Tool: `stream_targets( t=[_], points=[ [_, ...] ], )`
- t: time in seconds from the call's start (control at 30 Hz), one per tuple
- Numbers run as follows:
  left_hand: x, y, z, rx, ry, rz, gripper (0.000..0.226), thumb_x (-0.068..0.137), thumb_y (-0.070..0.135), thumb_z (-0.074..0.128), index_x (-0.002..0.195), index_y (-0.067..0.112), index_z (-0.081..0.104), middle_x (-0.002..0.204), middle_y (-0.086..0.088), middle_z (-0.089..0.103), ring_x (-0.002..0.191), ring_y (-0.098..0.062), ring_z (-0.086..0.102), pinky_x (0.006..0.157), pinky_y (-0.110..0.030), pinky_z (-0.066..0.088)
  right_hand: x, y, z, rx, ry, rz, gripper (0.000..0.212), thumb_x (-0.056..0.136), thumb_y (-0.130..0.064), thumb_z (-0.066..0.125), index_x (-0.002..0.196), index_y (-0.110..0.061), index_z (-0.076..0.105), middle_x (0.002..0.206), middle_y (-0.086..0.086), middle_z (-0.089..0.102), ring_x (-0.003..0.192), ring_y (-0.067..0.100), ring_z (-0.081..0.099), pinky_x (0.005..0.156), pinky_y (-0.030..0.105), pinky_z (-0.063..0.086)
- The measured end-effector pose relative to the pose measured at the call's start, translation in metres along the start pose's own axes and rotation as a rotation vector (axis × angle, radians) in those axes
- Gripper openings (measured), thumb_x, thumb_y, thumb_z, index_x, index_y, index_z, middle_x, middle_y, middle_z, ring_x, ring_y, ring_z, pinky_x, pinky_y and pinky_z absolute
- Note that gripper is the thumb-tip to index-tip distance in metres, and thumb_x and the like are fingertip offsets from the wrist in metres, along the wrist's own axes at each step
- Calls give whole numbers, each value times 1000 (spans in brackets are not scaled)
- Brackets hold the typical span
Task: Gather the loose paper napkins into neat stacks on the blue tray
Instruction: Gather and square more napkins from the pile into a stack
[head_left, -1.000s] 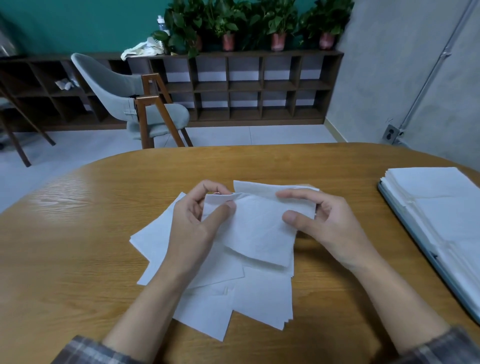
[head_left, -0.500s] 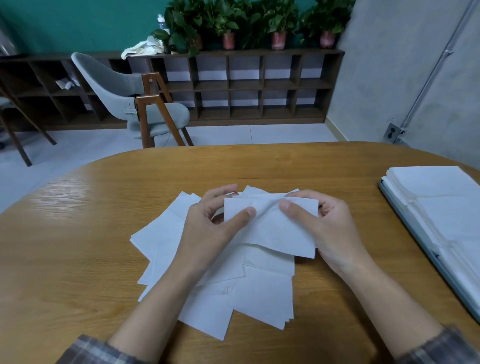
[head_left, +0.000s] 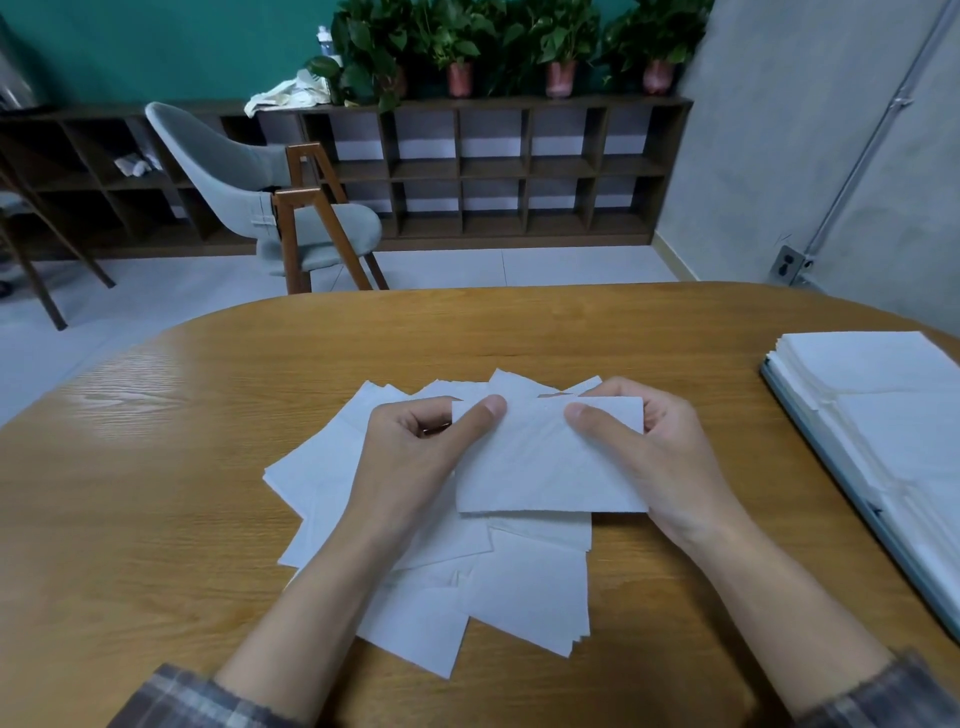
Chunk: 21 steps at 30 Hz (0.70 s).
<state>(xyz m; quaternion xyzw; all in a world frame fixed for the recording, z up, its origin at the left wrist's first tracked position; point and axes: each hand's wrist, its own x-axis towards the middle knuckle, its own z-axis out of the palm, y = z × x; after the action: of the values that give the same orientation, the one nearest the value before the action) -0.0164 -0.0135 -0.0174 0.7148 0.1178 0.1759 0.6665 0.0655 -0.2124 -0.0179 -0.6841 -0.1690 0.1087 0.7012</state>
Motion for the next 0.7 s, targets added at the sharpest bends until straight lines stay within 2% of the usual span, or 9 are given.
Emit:
stream_targets(
  t=[0.07,0.1,0.2,0.27,0.37,0.5,0.57,0.63,0.7],
  points=[
    [0,-1,1,3,-1,17,74,85,43,86,64,-3,32,72,-24,23,72,-42,22,69,-54,21,0,0,0,-14,2,1,14,94,-14,75,88,-2,72,83,3,77,75,16,70,63,28,51],
    [0,-2,1,5,11,18,69,84,42,86,65,-7,42,71,-23,24,71,-41,23,67,-50,22,1,0,0,-12,5,0,15,94,-14,75,89,0,71,85,7,77,76,17,70,64,30,51],
    [-1,-4,1,27,64,10,30,85,29,87,76,3,76,61,-1,26,60,-21,26,57,-26,25,2,1,1,-2,29,0,14,94,-15,76,96,-3,71,90,14,76,80,20,71,68,34,53],
    [-2,-3,1,40,81,11,21,86,27,86,77,8,80,60,4,26,57,-15,26,53,-18,25,1,-1,2,29,17,-7,17,93,-16,76,109,-14,71,93,12,76,83,22,72,69,34,56],
    [-1,-4,2,33,119,10,14,85,24,87,78,14,81,59,7,28,55,-11,29,52,-15,27,1,-4,-3,56,-100,-29,49,91,-16,78,130,-39,60,103,16,76,92,28,74,77,42,60],
    [1,-10,2,66,112,107,8,88,20,85,91,23,79,60,-2,24,56,-17,24,54,-24,26,1,-2,-5,-134,-172,-101,24,94,-7,75,112,-22,80,106,-10,80,102,6,73,86,19,54],
    [-1,-13,4,134,120,215,19,91,16,83,104,27,74,60,7,45,55,-12,41,59,-20,38,3,4,-4,-206,-105,-98,19,96,-5,73,103,-19,84,104,-16,80,104,-1,72,88,12,49],
    [-2,-16,7,244,92,339,31,93,11,80,117,26,69,94,17,70,88,-5,68,78,-19,53,8,10,-5,-279,29,-131,22,97,-4,71,99,-22,84,100,-25,78,103,-7,69,87,6,45],
    [-3,-20,8,396,5,456,34,90,13,82,119,24,68,116,17,69,111,-9,67,86,-23,55,14,18,-10,-310,148,-166,25,97,-4,70,98,-25,83,100,-30,76,105,-11,66,88,5,43]
  ],
)
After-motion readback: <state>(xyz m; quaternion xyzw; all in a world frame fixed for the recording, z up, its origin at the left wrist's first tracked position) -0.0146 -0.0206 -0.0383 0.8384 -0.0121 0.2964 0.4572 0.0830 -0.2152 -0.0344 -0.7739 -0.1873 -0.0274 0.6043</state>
